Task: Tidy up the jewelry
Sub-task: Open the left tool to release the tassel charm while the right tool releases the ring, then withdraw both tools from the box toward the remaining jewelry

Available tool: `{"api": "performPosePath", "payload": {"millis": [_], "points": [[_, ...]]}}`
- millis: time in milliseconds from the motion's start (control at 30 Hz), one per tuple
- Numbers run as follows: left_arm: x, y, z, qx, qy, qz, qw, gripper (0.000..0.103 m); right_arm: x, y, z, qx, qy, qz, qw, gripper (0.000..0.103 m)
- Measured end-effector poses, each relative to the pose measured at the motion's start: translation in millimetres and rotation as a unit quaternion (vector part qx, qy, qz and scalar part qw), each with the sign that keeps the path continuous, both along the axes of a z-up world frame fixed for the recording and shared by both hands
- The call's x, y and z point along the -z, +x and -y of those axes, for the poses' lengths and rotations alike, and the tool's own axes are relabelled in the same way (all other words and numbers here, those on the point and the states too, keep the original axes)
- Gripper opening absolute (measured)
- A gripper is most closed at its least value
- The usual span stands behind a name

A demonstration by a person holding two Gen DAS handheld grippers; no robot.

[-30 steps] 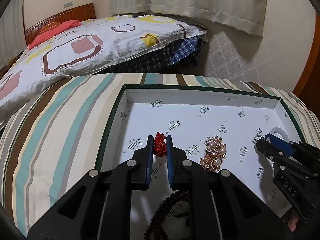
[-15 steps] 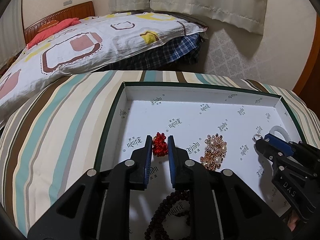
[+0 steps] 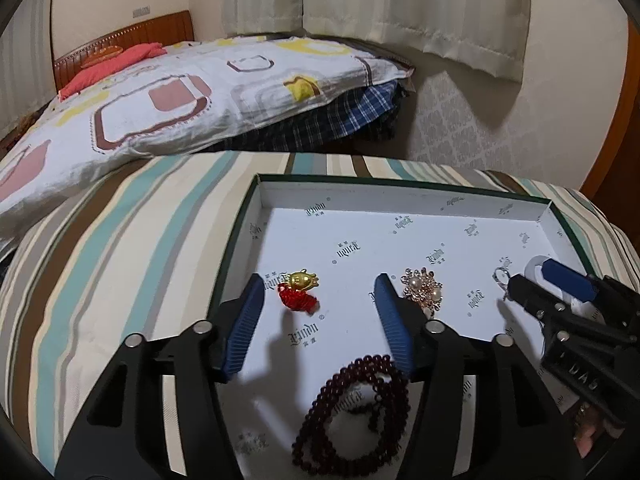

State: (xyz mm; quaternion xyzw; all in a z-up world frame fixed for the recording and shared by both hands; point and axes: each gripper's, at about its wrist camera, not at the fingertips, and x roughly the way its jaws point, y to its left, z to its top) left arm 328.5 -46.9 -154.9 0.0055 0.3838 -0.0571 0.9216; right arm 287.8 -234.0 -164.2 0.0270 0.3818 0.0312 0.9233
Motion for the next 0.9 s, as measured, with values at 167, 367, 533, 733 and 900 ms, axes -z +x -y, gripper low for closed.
{"api": "performPosePath", "payload": {"millis": [167,367,533,733,900], "points": [[-17.1,-21.8,-3.0,-0.006,-0.002,0.023,0.9997,0.063,-16.8,-18.8,4.8,0.002,0.003,0.022,1.0,0.054],[-33.0,-56.2,-6.3,-0.012,-0.002,0.044,0.9989,0.066,-28.0,-47.9,15.7,0.011,0.006,0.034,0.999,0.054],[-34.8,-85.2,-8.0,-0.013,-0.009,0.041,0.999,0.066,-29.6,-75.9,23.0,0.02,0.006,0.034,0.999,0.054],[-28.3,-119.4,-4.5,-0.01,0.003,0.035,0.9993,0.066,-22.9,-107.1,29.6,0.03,0.005,0.027,0.999,0.054],[-22.8,-140.2,-5.1,-0.014,-0.005,0.027,0.9995,0.066,-15.5,-132.3,36.6,0.039,0.006,0.021,0.999,0.054]]}}
